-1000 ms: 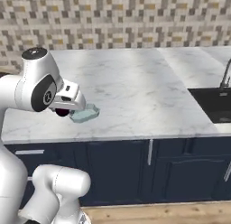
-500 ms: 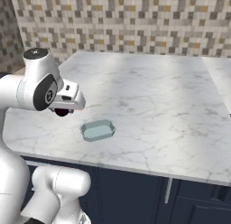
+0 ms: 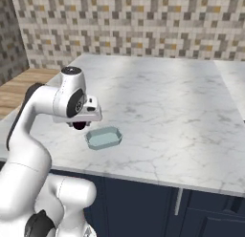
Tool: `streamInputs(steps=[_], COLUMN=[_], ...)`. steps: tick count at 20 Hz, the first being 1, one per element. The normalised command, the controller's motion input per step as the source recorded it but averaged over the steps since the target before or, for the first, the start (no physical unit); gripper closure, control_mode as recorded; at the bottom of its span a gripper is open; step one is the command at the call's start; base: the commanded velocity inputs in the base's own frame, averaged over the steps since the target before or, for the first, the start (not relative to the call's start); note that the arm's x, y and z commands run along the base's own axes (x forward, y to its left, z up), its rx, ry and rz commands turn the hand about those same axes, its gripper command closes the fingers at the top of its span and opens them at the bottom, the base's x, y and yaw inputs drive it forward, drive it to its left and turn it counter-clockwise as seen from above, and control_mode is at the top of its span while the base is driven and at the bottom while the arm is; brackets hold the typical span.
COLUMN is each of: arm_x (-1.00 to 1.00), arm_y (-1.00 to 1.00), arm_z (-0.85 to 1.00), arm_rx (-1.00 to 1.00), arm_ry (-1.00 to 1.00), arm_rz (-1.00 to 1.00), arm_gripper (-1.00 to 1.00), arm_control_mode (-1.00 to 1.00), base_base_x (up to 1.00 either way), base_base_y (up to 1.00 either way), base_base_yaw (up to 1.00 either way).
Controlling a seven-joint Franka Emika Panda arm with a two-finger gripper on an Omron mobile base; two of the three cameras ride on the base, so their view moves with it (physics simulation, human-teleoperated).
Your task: Take the lemon and eggplant out of the freezer and place them in the tupperware container on the counter. Then put the tupperware containing the vegetables back in the freezer.
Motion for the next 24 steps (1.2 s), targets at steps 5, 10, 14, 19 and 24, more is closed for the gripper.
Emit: streamInputs(steps=[5, 10, 14, 19, 24], arm_x=[1.00, 0.88, 0.71, 0.61, 0.43], arm_y=[-0.02, 0.00, -0.01, -0.03, 0.00], arm_z=[-0.99, -0.71, -0.47, -0.61, -0.52], arm_rx=[-0.01, 0.00, 0.00, 0.00, 0.00], arm_ry=[0.12, 0.06, 0.02, 0.04, 0.01], arm_rz=[0.05, 0.00, 0.00, 0.00, 0.00], arm_gripper=[1.00, 1.00, 1.00, 1.00, 1.00], arm_control_mode=[-1.00, -1.00, -1.00, -1.00, -1.00], base_base_x=[0.00, 0.00, 0.00, 0.00, 0.00], base_base_y=[0.00, 0.00, 0.00, 0.00, 0.00], base_base_yaw=[0.00, 0.00, 0.00, 0.00, 0.00])
